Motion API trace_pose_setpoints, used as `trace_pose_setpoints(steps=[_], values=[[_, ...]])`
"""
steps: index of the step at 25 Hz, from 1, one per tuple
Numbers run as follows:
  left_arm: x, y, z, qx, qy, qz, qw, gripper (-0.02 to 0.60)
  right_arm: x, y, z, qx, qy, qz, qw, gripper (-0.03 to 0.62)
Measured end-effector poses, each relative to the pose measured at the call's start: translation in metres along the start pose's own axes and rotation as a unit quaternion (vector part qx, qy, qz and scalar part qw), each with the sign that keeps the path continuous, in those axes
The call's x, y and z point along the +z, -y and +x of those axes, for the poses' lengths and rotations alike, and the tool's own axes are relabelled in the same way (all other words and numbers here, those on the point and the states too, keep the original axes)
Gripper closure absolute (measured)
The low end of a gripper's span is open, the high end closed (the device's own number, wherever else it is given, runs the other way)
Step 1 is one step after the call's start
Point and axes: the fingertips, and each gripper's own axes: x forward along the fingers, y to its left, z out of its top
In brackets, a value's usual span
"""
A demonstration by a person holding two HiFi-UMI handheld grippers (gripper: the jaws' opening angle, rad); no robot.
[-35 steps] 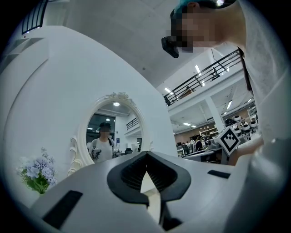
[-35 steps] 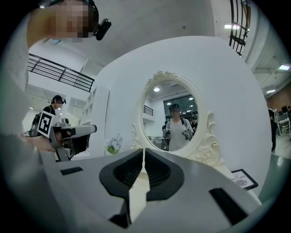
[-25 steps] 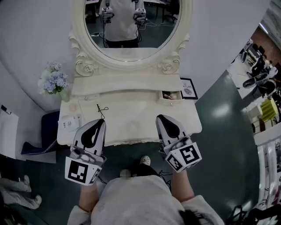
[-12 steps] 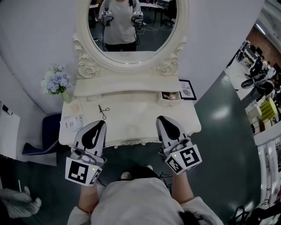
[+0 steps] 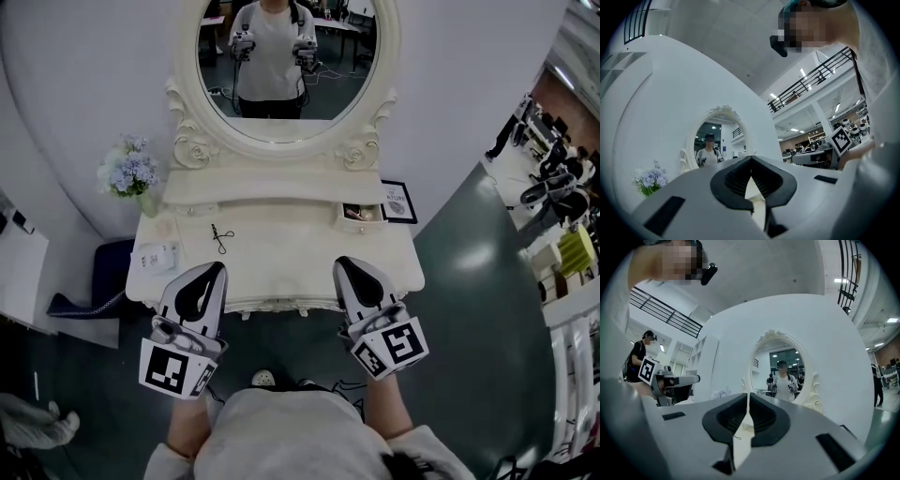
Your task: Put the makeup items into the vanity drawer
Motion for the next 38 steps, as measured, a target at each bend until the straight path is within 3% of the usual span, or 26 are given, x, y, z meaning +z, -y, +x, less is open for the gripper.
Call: trace_pose_setpoints(steps=[14,20,24,38], values=[[0.014,0.052,-0.005,0.011,0.0,-0.005,0.9999,0.568,0.012,0.007,-0.045,0.012,0.002,-0.003,1.0,0.566],[0.009,0.067,-0.007,0.006,-0.017,0.0,0.9998,0.568,0.012,0.011,-0.057,0.016,0.004,-0.001,1.0,0.566],[0.018,0.071,-0.003,0.014,0.001,0.0,0.9999,0.568,0.013,0.014,-0.06,0.02,0.006,0.001,1.0,0.566],[0.021,0.07,0.005,0.023,0.0,0.006,0.9997,0.568,0.017,0.02,-0.05,0.032,0.013,0.001,0.999,0.566]])
